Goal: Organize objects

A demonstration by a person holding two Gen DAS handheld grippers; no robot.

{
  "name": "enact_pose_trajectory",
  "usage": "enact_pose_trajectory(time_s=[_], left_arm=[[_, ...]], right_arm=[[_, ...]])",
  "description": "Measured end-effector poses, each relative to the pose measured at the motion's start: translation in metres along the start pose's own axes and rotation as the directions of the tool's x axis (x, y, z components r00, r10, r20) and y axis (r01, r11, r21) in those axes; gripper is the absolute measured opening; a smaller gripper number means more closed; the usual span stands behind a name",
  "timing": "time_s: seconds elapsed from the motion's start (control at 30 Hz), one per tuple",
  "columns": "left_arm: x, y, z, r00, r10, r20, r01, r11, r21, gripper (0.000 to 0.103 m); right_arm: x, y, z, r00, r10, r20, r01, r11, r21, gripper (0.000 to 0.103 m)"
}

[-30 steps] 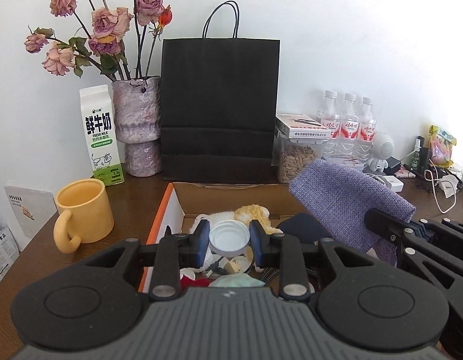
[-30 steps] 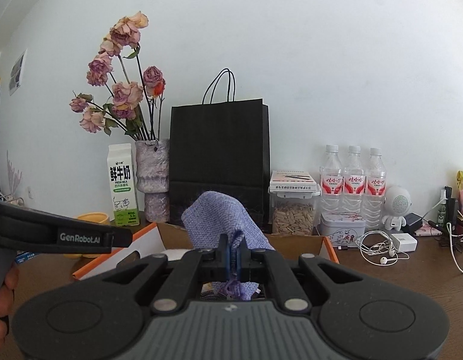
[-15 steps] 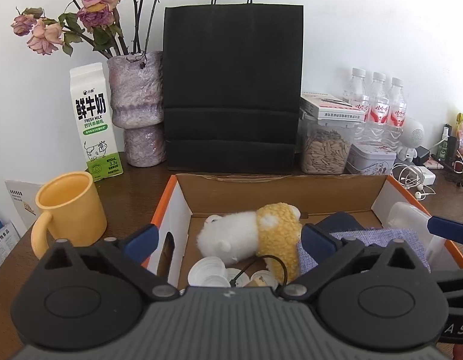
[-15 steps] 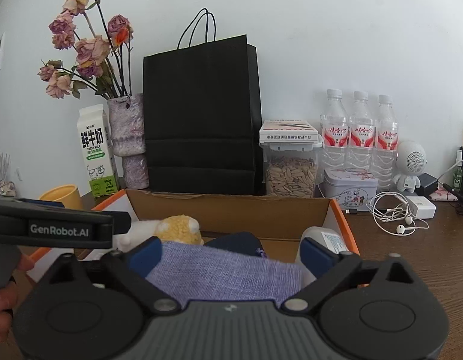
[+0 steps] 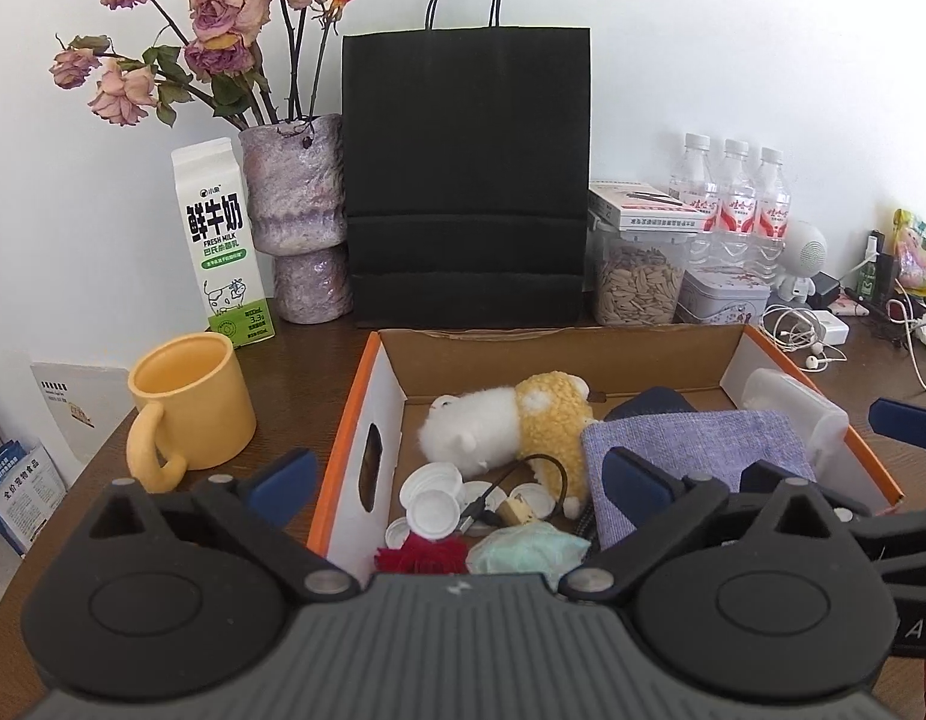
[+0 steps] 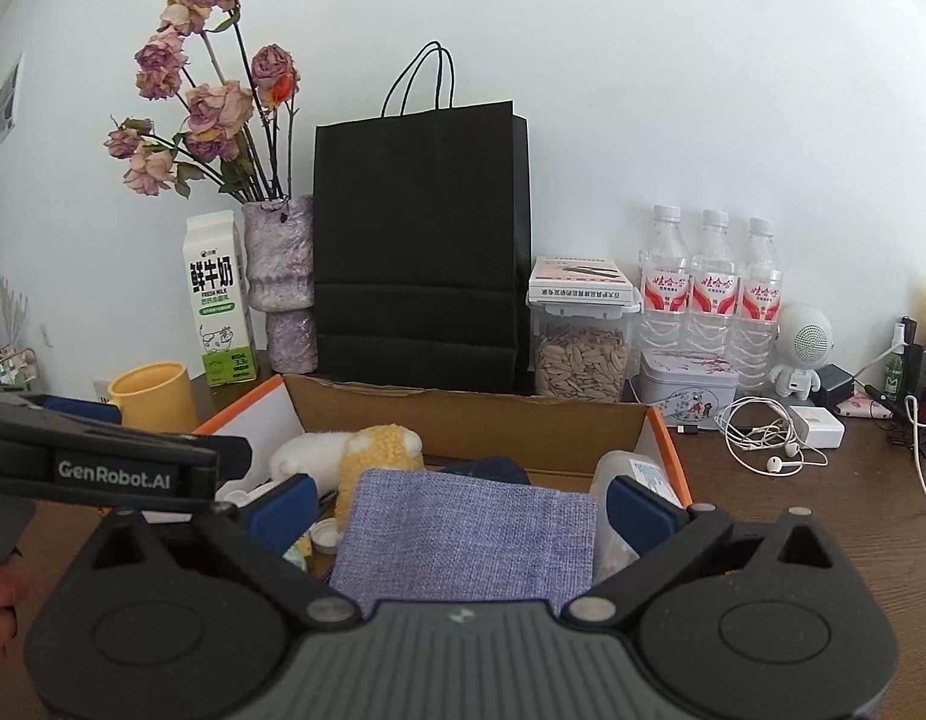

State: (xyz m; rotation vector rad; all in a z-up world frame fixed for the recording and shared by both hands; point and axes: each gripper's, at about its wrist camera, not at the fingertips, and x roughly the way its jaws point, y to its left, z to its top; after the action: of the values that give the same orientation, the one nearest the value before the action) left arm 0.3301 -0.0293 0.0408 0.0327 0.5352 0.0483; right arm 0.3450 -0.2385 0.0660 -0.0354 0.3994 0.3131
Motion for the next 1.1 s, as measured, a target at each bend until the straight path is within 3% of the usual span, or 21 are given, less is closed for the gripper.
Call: enact_pose_trajectory(time_s=[0.53,1.1], left_arm=[[-0.128,0.014,-0.07,0.998,-0.035,-0.052,0.035,0.999,0.004,0.103],[-0.161,0.01,-0.089,0.998,-0.042,-0.04,0.043,0.999,0.025,0.103]], right_arm=[[-0.133,0.019,-0.039,0.998,-0.017,-0.059,0.019,1.0,0.024,0.103],[-0.168,0.026,-0.056,0.997,-0.021,-0.079,0.023,0.999,0.034,0.103]])
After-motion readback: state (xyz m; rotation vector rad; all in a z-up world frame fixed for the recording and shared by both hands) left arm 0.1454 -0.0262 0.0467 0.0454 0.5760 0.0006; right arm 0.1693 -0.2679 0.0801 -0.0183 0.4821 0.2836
